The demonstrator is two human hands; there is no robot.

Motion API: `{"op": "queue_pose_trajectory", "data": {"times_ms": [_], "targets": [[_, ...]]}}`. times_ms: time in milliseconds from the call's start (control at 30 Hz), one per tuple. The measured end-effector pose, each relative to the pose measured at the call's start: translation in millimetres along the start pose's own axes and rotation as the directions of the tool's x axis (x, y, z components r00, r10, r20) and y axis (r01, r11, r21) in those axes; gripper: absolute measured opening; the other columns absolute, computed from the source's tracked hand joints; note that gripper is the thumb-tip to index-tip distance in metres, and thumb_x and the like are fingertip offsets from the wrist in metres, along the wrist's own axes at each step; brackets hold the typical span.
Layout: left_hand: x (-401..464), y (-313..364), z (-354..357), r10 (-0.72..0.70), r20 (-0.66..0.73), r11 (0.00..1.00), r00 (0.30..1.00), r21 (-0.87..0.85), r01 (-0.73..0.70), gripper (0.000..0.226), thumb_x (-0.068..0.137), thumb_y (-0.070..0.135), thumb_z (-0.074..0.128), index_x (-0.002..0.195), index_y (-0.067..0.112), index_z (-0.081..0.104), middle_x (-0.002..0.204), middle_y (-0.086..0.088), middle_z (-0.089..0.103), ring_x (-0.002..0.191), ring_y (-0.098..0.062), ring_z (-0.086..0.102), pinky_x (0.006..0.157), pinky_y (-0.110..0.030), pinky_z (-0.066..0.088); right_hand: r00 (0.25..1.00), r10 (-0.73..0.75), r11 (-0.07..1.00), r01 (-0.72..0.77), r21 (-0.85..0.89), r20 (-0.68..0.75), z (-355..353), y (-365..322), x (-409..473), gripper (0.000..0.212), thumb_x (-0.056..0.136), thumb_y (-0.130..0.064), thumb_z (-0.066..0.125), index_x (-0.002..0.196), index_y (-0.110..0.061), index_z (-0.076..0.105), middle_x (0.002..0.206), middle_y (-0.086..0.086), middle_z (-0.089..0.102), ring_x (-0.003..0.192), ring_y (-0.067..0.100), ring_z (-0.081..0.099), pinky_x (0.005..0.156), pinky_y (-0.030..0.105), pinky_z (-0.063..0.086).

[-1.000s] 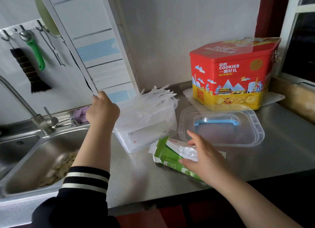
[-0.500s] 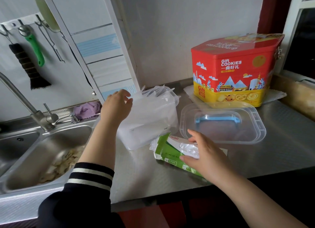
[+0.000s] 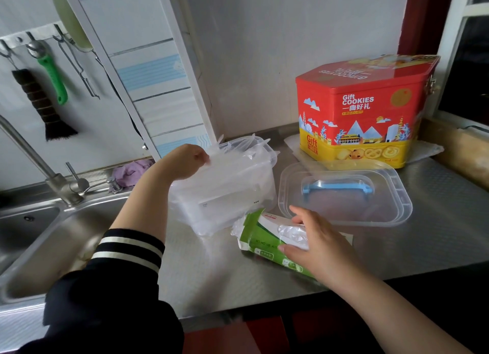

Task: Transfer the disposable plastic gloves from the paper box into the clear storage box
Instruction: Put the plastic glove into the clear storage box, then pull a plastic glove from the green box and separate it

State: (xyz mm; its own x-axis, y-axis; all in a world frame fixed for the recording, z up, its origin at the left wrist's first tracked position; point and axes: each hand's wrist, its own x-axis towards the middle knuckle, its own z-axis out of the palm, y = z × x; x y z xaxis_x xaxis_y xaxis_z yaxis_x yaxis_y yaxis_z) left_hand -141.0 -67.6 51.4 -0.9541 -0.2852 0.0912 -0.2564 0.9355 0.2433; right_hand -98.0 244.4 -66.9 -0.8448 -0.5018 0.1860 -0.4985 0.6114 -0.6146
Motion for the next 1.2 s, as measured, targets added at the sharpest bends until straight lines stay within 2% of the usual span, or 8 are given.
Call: {"op": "queue_pose_trajectory", "data": {"times_ms": [100, 267, 400, 533, 767, 933, 1033, 1200], "targets": [[5, 7, -11, 0.004, -0.15, 0.992, 0.989, -0.127, -0.023, 0.025, 0.095, 0.008, 0.046, 0.088, 0.019, 0.068, 0.096, -0.002, 0.063, 0.086, -0.023, 0.056, 0.075, -0.025, 0.037, 1.0, -0.006, 1.0, 0.006, -0.008, -0.001, 0, -1, 0, 0.078, 0.085, -0.048, 0.065, 0.147, -0.033, 0.022, 0.139, -0.015, 0.041, 0.124, 0.004, 0.04, 0.079, 0.02, 0.031], [36, 20, -23, -0.058, -0.342, 0.968, 0.938, -0.247, -0.03, 0.027, 0.094, 0.009, 0.046, 0.098, 0.012, 0.073, 0.111, -0.006, 0.069, 0.104, -0.025, 0.06, 0.084, -0.026, 0.041, 1.0, 0.007, 1.0, -0.007, -0.009, 0.013, -1, -1, 0, 0.078, 0.085, -0.049, 0.065, 0.147, -0.035, 0.02, 0.139, -0.018, 0.039, 0.125, 0.003, 0.039, 0.08, 0.019, 0.031], [58, 22, -16, -0.124, -0.294, 0.98, 0.948, -0.184, 0.071, 0.032, 0.092, 0.006, 0.043, 0.101, 0.016, 0.072, 0.117, -0.01, 0.067, 0.108, -0.032, 0.059, 0.088, -0.03, 0.044, 1.0, -0.003, 1.0, 0.004, -0.023, 0.025, -2, -2, 1, 0.079, 0.086, -0.05, 0.063, 0.148, -0.035, 0.017, 0.141, -0.018, 0.037, 0.126, 0.0, 0.037, 0.082, 0.016, 0.03], [61, 22, 1, -0.25, -0.177, 0.963, 0.952, 0.057, 0.263, 0.029, 0.098, 0.033, 0.046, 0.119, 0.026, 0.066, 0.129, -0.007, 0.059, 0.124, -0.034, 0.046, 0.097, -0.038, 0.041, 1.0, -0.002, 1.0, 0.002, -0.004, 0.007, -1, -2, 1, 0.079, 0.086, -0.05, 0.063, 0.148, -0.034, 0.019, 0.141, -0.016, 0.038, 0.127, 0.001, 0.036, 0.086, 0.017, 0.032], [57, 16, 3, -0.174, -0.108, 0.982, 0.979, 0.052, 0.18, 0.034, 0.099, 0.035, 0.045, 0.105, 0.009, 0.065, 0.11, -0.009, 0.068, 0.106, -0.032, 0.058, 0.088, -0.037, 0.046, 1.0, -0.011, 1.0, 0.011, 0.028, -0.01, -1, 1, 3, 0.082, 0.081, -0.054, 0.067, 0.147, -0.037, 0.022, 0.139, -0.019, 0.039, 0.124, 0.001, 0.038, 0.086, 0.02, 0.035], [51, 25, -3, -0.146, -0.071, 0.98, 0.987, -0.148, 0.135, 0.034, 0.101, 0.027, 0.044, 0.102, 0.003, 0.069, 0.083, -0.004, 0.063, 0.081, -0.021, 0.054, 0.07, -0.026, 0.041, 0.998, -0.026, 0.982, 0.034, 0.184, -0.05, -8, -6, 8, 0.071, 0.082, -0.046, 0.069, 0.142, -0.038, 0.032, 0.133, -0.018, 0.041, 0.122, -0.002, 0.037, 0.092, 0.018, 0.031], [49, 24, -9, -0.123, -0.018, 0.957, 0.992, -0.266, 0.114, 0.029, 0.101, 0.029, 0.046, 0.097, 0.01, 0.068, 0.084, -0.002, 0.06, 0.085, -0.021, 0.055, 0.078, -0.031, 0.043, 0.974, -0.109, 0.979, 0.14, 0.146, -0.198, -22, -16, 19, 0.059, 0.084, -0.042, 0.067, 0.137, -0.037, 0.042, 0.126, -0.021, 0.047, 0.119, -0.002, 0.042, 0.093, 0.016, 0.031], [38, 9, -22, -0.094, 0.005, 0.749, 0.996, -0.658, 0.075, 0.036, 0.102, 0.036, 0.045, 0.077, 0.014, 0.059, 0.071, -0.001, 0.065, 0.064, -0.013, 0.064, 0.071, -0.025, 0.053, 0.96, -0.175, 0.958, 0.217, 0.185, -0.22, -52, -43, 53, 0.036, 0.089, -0.038, 0.062, 0.123, -0.031, 0.056, 0.122, -0.019, 0.055, 0.113, -0.002, 0.05, 0.094, 0.021, 0.04]]}}
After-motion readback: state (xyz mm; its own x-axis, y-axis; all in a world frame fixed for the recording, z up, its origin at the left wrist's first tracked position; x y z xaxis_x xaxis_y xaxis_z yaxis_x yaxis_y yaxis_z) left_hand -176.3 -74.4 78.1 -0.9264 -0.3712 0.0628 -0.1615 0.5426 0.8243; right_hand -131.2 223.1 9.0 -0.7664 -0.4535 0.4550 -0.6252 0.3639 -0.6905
